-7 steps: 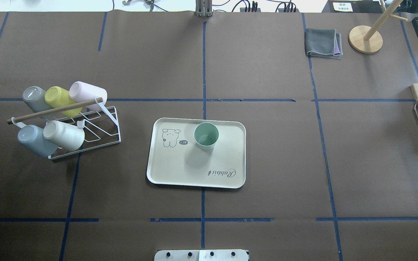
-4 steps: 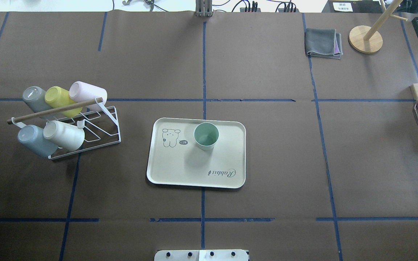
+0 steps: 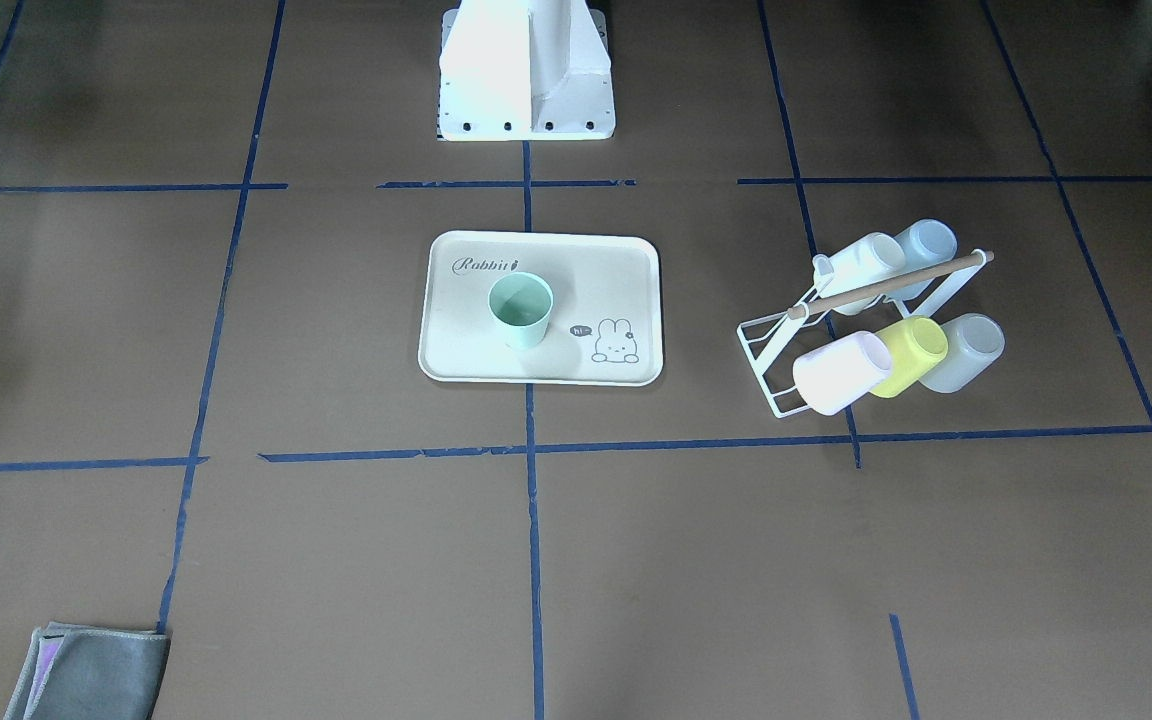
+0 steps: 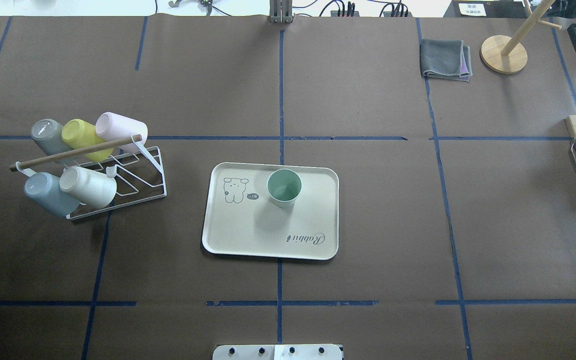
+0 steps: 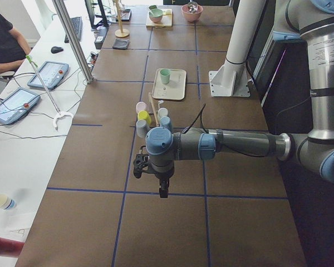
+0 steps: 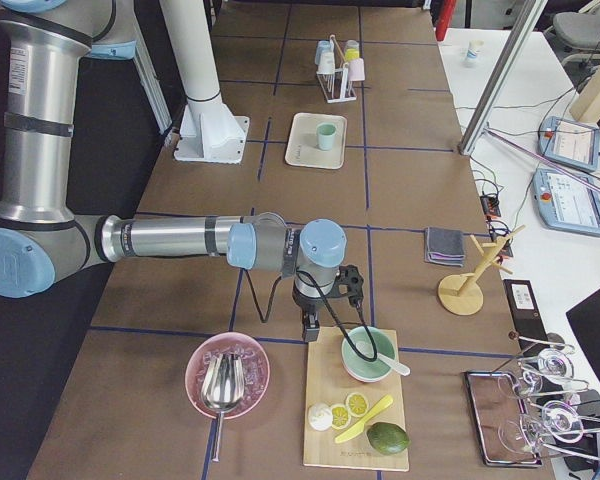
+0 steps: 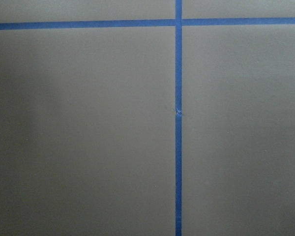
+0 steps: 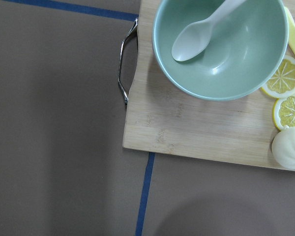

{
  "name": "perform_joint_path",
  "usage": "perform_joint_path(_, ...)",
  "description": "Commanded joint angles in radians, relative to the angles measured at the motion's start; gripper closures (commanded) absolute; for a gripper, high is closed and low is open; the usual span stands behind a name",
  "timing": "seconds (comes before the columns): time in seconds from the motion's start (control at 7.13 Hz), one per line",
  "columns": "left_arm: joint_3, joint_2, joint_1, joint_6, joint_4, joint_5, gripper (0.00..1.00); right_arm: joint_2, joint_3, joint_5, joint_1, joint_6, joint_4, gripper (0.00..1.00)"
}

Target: Pick up and place green cup on tray

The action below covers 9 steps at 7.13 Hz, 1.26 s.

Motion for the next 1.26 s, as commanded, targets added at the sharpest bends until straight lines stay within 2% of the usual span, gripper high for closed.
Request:
perform_joint_path(0.0, -0.007, 0.002, 0.001, 0.000, 0.000, 0.000, 0.00, -0.003, -0.004, 0.001, 0.001, 0.003, -0.001, 0.00)
perform_joint_path(0.42, -0.013, 0.002, 0.000, 0.000, 0.000, -0.007, 0.00, 0.003, -0.011, 0.006, -0.001, 0.017, -0.001, 0.00)
perform_joint_path(0.7, 0.003, 0.002, 0.002, 0.000, 0.000, -0.004, 0.00, 0.008, -0.037, 0.058, -0.001, 0.029, -0.001, 0.00)
perform_joint_path(1.12, -0.010, 0.002, 0.001, 0.000, 0.000, -0.004, 0.00, 0.017, -0.028, 0.055, 0.001, 0.067, 0.000, 0.00)
